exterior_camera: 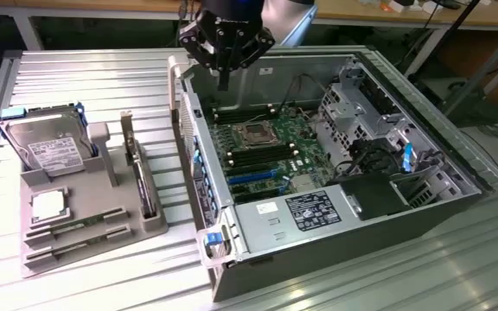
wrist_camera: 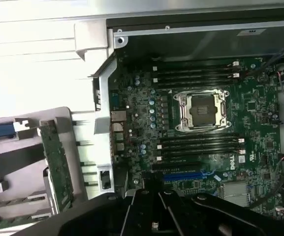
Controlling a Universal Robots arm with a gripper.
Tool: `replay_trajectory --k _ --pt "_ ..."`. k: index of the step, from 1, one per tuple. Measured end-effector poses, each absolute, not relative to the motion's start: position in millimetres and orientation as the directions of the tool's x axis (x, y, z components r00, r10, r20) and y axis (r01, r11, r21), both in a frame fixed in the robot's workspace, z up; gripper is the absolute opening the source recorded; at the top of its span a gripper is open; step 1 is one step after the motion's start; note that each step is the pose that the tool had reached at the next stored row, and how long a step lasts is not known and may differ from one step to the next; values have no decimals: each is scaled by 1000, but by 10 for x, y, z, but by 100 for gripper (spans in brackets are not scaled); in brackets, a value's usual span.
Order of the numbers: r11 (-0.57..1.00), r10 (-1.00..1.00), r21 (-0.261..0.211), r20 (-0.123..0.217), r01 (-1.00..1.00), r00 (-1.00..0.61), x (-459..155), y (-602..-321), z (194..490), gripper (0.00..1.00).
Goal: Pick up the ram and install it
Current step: 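Reach for the ram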
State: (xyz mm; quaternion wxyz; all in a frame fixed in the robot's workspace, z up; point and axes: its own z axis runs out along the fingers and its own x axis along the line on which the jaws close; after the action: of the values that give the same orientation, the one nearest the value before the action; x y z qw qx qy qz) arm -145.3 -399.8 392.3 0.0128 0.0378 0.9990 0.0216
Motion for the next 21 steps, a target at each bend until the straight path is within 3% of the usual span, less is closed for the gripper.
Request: replay_trajectory --k 15,21 --pt "996 76 44 -24 75 -997 -2315 -4162 3871 11" --pt "996 76 44 -20 75 -997 -2571 -4314 3712 11"
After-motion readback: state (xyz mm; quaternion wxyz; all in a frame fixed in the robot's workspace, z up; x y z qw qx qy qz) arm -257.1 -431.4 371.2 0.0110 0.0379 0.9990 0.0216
